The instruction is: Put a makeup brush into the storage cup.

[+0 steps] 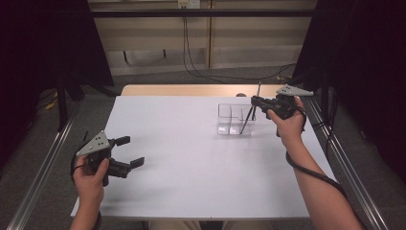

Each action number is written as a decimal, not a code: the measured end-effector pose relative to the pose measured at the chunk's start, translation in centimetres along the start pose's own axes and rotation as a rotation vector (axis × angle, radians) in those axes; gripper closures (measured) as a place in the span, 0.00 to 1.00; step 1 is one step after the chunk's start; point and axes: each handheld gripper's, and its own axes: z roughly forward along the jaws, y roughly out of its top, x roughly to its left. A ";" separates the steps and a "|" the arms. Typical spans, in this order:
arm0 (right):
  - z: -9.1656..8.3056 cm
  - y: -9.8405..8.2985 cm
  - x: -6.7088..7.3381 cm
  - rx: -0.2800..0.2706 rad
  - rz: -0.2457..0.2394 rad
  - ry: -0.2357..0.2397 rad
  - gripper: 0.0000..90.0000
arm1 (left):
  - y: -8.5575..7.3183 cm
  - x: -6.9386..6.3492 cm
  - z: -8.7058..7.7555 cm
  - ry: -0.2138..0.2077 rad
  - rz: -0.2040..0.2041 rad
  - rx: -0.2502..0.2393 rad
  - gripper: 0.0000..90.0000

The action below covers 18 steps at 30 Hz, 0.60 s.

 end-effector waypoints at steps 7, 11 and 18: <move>0.4 -0.3 -0.1 0.004 0.001 -0.001 0.94 | -0.2 0.0 -0.1 0.004 -0.004 0.003 0.00; 0.4 -0.2 0.0 0.012 -0.004 0.005 0.94 | -0.3 -0.1 -0.4 0.011 -0.008 0.003 0.00; 0.5 -0.4 -0.1 0.012 0.000 0.018 0.94 | -0.5 -0.2 -0.9 0.021 -0.010 0.004 0.00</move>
